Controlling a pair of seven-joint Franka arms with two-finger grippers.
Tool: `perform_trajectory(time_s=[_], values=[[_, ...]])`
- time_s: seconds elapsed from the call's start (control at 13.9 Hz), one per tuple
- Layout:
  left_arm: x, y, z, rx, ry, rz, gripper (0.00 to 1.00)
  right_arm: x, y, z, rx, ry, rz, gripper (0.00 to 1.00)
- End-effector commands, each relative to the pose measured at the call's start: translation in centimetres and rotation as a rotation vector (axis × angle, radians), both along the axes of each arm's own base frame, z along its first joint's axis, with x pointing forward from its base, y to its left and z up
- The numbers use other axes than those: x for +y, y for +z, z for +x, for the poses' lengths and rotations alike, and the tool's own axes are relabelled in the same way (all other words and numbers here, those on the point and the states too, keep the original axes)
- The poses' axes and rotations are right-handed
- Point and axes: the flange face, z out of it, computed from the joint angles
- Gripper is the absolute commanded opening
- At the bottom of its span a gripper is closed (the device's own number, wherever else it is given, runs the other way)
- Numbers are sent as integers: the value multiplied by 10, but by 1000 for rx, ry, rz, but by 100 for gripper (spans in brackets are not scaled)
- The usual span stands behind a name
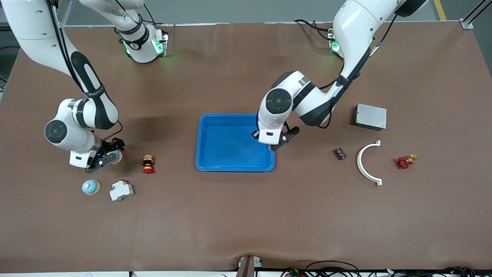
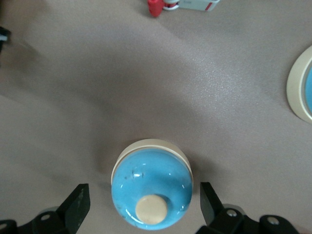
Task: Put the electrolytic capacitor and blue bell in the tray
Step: 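Lower the capacitor into the tray and open the left gripper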
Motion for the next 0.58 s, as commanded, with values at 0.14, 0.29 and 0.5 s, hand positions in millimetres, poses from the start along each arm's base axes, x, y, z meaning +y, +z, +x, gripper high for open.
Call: perform_trajectory(time_s=[0.14, 0.29, 0.5], values=[[-20, -37, -16, 36, 54, 44, 0, -3, -3, 0, -11, 13, 3, 100], [-21, -44, -18, 44, 74, 44, 0, -2, -3, 0, -9, 16, 3, 68], [-21, -48, -20, 50, 78, 52, 74, -1, -1, 1, -9, 25, 4, 27]])
